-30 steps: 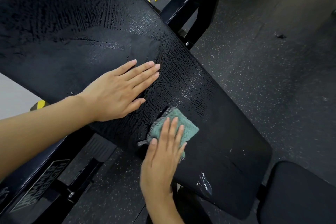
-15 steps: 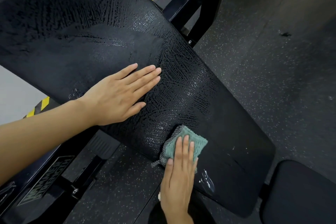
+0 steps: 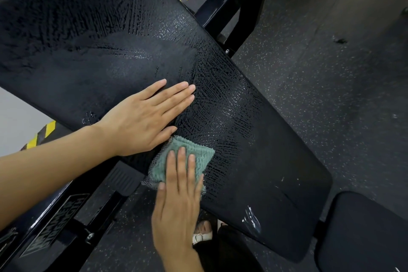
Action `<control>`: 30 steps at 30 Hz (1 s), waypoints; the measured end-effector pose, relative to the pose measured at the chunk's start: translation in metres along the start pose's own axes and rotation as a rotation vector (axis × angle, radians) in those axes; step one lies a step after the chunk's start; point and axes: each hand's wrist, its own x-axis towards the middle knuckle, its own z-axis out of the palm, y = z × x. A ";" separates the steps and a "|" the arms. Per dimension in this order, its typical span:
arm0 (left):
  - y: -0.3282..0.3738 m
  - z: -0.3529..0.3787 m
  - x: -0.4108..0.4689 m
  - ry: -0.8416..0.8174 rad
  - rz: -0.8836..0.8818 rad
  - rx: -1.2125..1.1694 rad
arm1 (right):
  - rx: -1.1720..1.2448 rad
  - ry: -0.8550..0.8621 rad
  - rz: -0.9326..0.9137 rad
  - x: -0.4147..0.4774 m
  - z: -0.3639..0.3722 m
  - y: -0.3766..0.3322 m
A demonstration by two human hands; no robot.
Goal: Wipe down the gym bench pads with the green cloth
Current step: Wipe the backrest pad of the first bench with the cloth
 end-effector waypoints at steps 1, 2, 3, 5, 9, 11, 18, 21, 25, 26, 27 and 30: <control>0.000 0.001 0.000 0.000 -0.002 0.000 | 0.019 -0.017 0.019 0.002 -0.007 0.003; 0.001 0.001 0.000 0.000 -0.003 -0.002 | 0.017 -0.016 0.049 0.003 -0.008 0.008; 0.002 0.001 0.001 0.000 -0.003 -0.006 | -0.011 -0.011 0.084 0.003 -0.011 0.016; 0.003 0.000 0.003 -0.003 0.000 -0.012 | -0.021 0.004 0.145 0.004 -0.015 0.033; 0.004 0.000 0.005 -0.003 -0.006 -0.007 | 0.054 0.061 0.190 0.021 -0.023 0.063; 0.006 0.001 0.007 -0.007 -0.012 -0.009 | 0.079 0.086 0.256 0.042 -0.027 0.073; 0.013 0.000 0.014 -0.011 -0.050 -0.006 | 0.117 0.049 0.279 0.099 -0.046 0.102; 0.018 0.000 0.019 -0.014 -0.071 0.000 | 0.099 -0.011 0.200 0.078 -0.049 0.099; 0.025 0.003 0.027 -0.029 -0.091 0.008 | 0.025 -0.067 0.070 0.029 -0.044 0.090; 0.026 0.004 0.030 -0.032 -0.097 0.005 | 0.017 -0.083 0.044 0.018 -0.043 0.090; 0.028 0.005 0.033 -0.035 -0.101 0.004 | 0.015 -0.097 0.026 0.011 -0.042 0.090; 0.034 0.008 0.042 -0.039 -0.103 0.002 | -0.009 -0.114 -0.018 0.013 -0.042 0.099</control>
